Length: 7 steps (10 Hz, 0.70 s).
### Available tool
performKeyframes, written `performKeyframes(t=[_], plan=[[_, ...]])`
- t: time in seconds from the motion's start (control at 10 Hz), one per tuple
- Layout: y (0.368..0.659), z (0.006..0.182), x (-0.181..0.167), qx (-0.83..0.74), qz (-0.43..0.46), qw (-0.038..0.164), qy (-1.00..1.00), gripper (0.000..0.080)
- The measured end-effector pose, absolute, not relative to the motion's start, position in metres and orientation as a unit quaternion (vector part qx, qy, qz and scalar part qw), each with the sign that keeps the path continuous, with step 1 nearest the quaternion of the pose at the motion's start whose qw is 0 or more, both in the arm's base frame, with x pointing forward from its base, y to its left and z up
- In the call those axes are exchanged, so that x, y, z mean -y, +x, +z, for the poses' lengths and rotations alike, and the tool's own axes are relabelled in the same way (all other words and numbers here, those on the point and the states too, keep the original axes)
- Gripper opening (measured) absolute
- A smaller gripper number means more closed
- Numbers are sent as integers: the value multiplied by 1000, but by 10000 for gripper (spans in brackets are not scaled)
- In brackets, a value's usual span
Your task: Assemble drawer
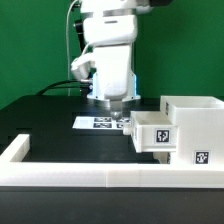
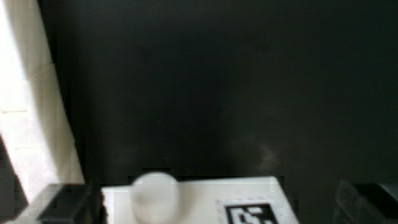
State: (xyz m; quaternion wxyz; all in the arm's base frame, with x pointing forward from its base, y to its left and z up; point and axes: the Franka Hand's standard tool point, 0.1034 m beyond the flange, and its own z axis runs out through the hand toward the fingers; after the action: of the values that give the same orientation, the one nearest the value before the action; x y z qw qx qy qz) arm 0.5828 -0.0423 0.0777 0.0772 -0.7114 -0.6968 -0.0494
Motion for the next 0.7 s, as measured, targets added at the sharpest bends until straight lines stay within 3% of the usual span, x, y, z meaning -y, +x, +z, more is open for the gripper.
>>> performKeyframes(t=[0.2,0.3,0.7], plan=[[597,61,47,691,-85,109,-709,649],[599,58,46,685,-94,115,-713,649],[600,55,19,695,-102,107,-704,649]])
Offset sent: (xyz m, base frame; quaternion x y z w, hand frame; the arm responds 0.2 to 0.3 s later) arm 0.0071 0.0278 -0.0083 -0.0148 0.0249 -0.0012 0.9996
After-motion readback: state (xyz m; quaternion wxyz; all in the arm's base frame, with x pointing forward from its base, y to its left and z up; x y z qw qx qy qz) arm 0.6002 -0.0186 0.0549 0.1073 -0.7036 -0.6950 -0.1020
